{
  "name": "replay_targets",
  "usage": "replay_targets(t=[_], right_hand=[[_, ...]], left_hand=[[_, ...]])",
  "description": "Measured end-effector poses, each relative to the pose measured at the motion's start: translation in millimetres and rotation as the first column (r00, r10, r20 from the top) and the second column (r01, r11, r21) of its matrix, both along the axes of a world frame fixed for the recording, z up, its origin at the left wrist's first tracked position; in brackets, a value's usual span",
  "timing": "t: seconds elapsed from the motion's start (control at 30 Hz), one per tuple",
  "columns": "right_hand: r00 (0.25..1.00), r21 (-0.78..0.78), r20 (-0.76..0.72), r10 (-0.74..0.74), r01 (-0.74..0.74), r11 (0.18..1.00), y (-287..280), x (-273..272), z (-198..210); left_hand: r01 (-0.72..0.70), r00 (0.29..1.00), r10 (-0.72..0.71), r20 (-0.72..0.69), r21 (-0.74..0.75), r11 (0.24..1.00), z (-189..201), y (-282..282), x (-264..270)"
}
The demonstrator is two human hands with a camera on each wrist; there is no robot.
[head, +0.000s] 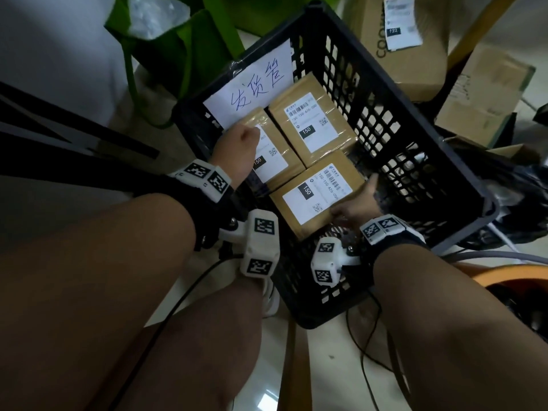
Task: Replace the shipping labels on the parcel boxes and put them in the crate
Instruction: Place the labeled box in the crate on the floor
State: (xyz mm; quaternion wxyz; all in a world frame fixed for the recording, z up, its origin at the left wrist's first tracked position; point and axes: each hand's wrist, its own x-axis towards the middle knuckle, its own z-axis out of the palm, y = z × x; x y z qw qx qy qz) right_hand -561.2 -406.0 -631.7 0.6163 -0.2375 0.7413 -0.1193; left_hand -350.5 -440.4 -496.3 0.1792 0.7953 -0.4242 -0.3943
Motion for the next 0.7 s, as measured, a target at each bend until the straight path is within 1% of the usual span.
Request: replay_targets(t=[0.07, 0.2, 0.27, 0.33, 0.4, 0.5, 0.57, 0.6, 0.63, 0.7], right_hand=[[0.998, -0.029, 0.053, -0.014, 0.015, 0.999, -3, -2, 3], [0.995, 0.037, 0.076, -0.069, 0.066, 0.997, -12, -7, 5], [0.998, 0.027, 0.053, -0.036, 0.035, 0.999, -14, -14, 4], [0.999, 0.037, 0.013, 0.043, -0.043, 0.998, -17, -22, 2], [0.999, 0.060, -0.045, 0.029, -0.027, 0.998, -18, -23, 4], [0.989, 0.063, -0.064, 0.136, -0.132, 0.989, -18, -20, 3], [0.992, 0.008, -0.039, 0.123, -0.123, 0.992, -14, -13, 4], [0.992, -0.030, -0.069, 0.105, -0.107, 0.994, -11, -11, 2], [0.987, -0.069, -0.130, 0.092, -0.102, 0.992, -9, -12, 1], [0.975, -0.104, -0.212, 0.066, -0.089, 0.991, -8, -15, 0]], left_hand=[[-0.006, 1.000, 0.006, -0.004, -0.010, 1.000, 0, -1, 1], [-0.008, 1.000, 0.008, 0.009, -0.014, 1.000, 1, -1, 0], [-0.008, 1.000, 0.008, 0.005, -0.012, 1.000, 2, -1, -3], [-0.003, 1.000, 0.003, 0.000, -0.008, 1.000, 3, -2, -5], [-0.014, 1.000, 0.014, -0.011, -0.015, 1.000, 4, -3, -6], [-0.013, 1.000, 0.013, -0.015, -0.024, 1.000, 4, -1, -5], [0.000, 1.000, -0.001, -0.017, -0.028, 1.000, 3, 2, -3], [-0.005, 1.000, 0.004, -0.022, -0.037, 0.999, 2, 4, -1], [-0.016, 0.999, 0.015, -0.030, -0.046, 0.999, 2, 6, 1], [-0.040, 0.999, 0.038, -0.031, -0.042, 0.998, 0, 5, 6]])
